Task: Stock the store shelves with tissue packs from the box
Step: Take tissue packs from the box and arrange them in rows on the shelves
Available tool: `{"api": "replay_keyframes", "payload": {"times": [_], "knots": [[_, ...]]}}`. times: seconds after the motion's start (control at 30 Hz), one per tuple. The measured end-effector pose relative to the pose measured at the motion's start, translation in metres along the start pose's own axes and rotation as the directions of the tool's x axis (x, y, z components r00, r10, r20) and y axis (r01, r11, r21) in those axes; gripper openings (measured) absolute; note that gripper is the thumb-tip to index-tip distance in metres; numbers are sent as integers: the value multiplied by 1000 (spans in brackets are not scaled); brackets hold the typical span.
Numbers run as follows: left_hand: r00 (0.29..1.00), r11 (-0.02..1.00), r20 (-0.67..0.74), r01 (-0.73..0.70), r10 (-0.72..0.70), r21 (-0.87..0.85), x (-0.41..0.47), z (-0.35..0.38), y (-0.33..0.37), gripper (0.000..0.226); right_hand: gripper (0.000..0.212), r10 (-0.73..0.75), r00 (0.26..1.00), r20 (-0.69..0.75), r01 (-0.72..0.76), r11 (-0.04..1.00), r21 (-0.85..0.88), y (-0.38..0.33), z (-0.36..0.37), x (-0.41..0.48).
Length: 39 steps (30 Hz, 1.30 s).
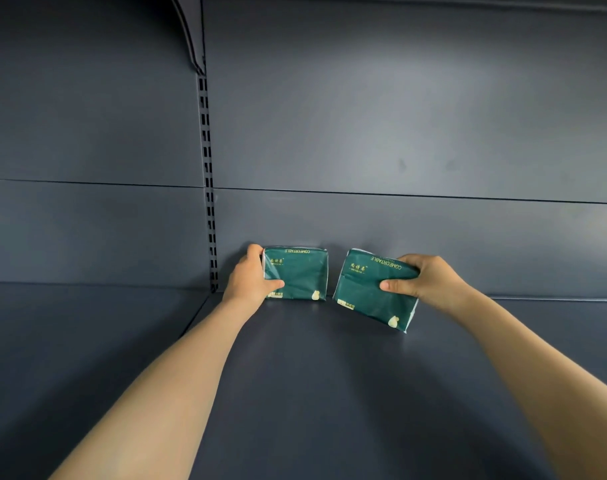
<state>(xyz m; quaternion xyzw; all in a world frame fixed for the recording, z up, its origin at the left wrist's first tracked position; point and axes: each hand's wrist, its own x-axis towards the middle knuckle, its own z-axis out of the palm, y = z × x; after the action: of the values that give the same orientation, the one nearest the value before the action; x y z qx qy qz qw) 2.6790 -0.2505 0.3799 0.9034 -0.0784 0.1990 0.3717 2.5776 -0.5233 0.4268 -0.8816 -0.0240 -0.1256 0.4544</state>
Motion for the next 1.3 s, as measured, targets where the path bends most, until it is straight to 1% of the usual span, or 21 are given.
{"api": "replay_keyframes", "payload": {"times": [0.17, 0.33, 0.4, 0.43, 0.5, 0.57, 0.67, 0.77, 0.83, 0.9, 0.97, 1.07, 1.2, 1.3], "knots": [[1000, 995, -21, 19, -17, 93, -5, 7, 9, 44, 25, -1, 1000, -31, 1, 1000, -12, -1, -6, -5], [995, 990, 39, 88, -93, 112, -13, -5, 12, 47, 23, -3, 1000, -18, 3, 1000, -17, -11, -10, -10], [990, 981, 67, 116, -128, 158, -23, -19, 11, 48, 23, 4, 1000, 1, -4, 1000, -7, -18, -12, -12], [988, 971, 86, 111, -132, 211, -29, -28, 10, 46, 22, 5, 1000, 13, -5, 1000, -7, -23, -11, -13], [983, 932, 153, 38, -99, 361, -44, -44, 10, 40, 23, -13, 999, 29, 15, 998, -53, -32, -8, -13], [968, 885, 245, -74, -47, 460, -62, -57, 11, 37, 26, -43, 998, 48, 48, 993, -111, -40, 2, -10], [921, 843, 390, -201, -11, 499, -96, -70, 16, 43, 37, -107, 991, 86, 122, 973, -198, -52, 24, 1], [892, 832, 453, -248, -4, 496, -128, -76, 21, 50, 42, -161, 981, 105, 182, 957, -226, -57, 51, 14], [886, 824, 463, -272, 14, 497, -141, -77, 21, 54, 42, -202, 977, 70, 214, 935, -282, -55, 67, 24], [889, 839, 457, -273, 33, 470, -149, -77, 18, 57, 46, -249, 968, 30, 241, 891, -384, -51, 82, 31], [903, 864, 425, -263, 64, 430, -153, -76, 13, 58, 53, -286, 958, 3, 254, 847, -467, -44, 94, 36], [928, 888, 357, -249, 105, 388, -157, -73, 8, 54, 56, -351, 935, -41, 280, 806, -522, -34, 106, 41], [941, 903, 319, -232, 114, 363, -155, -69, 8, 52, 55, -409, 911, -44, 289, 712, -640, -29, 110, 45], [944, 905, 311, -226, 112, 360, -156, -68, 8, 51, 55, -433, 901, -12, 279, 600, -750, -31, 112, 48]]}}
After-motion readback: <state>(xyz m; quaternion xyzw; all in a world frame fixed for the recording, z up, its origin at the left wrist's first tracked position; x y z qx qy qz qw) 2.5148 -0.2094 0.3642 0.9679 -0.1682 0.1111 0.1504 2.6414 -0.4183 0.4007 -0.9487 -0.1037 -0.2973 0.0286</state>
